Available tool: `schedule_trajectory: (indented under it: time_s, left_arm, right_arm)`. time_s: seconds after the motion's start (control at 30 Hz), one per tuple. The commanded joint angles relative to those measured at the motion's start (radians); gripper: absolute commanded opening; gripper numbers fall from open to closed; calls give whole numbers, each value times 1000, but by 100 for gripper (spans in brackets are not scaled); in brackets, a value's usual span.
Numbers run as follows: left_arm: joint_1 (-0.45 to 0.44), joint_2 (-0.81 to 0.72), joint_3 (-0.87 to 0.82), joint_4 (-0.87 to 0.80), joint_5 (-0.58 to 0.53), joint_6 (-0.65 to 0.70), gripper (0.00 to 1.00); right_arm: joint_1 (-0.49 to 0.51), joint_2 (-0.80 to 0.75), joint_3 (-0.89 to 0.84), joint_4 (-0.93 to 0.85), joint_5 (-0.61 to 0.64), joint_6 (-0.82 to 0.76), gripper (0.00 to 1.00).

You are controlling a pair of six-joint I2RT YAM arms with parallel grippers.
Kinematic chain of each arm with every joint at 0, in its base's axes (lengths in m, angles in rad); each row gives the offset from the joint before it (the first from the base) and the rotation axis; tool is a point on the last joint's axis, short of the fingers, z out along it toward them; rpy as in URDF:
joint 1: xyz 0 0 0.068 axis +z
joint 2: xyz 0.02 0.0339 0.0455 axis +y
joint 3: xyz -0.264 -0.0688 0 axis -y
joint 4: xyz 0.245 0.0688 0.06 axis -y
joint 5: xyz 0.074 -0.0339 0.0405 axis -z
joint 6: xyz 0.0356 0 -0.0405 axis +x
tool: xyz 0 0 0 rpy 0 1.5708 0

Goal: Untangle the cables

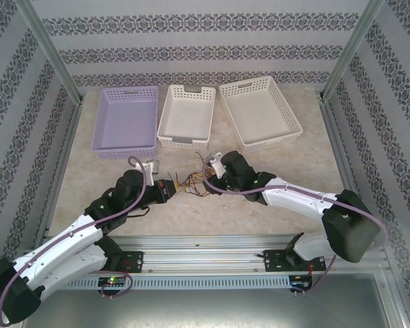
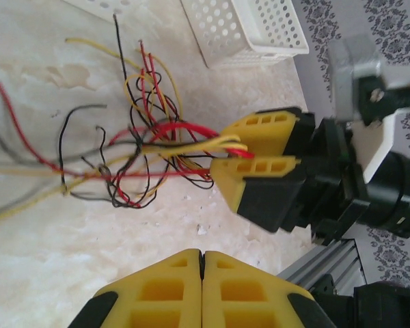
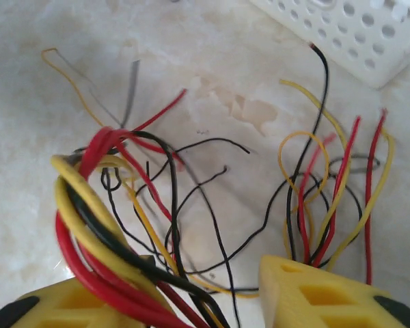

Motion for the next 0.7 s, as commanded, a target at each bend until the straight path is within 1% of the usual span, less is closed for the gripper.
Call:
schedule_trajectory:
  time_s: [0.0,0.07,0.1,0.13,0.23,0.37,0.47,0.57,0.67]
  left_arm:
    - [5,-30,-19,38,27,-39,9]
    - [0,-44,-30,36,32,-45,12]
    - [-5,-55,-38,36,32,-49,14]
    - [-10,-65,-45,36,32,-51,16]
    - [-27,-95,-73,61,37,-63,27]
    - [-52,-105,-125,172,51,-84,43]
    - [-70,-76,-156,286,76,-99,52]
    - [-100,-29,-168,396,90,-98,59]
    - [-138,23,-172,510,99,-94,69]
  right_arm:
    - [10,6,42,-5,29,-17,22]
    - [13,-10,54,-27,34,-13,6]
    - [12,-29,56,-30,32,-5,1]
    - [12,-54,52,-27,32,4,0]
    - [-6,-158,14,27,-2,58,0]
    - [-99,-267,-63,158,-214,192,0]
    - [-165,-318,-114,266,-368,282,0]
    - [-198,-344,-138,326,-466,334,0]
    - [-211,-352,-154,386,-531,379,0]
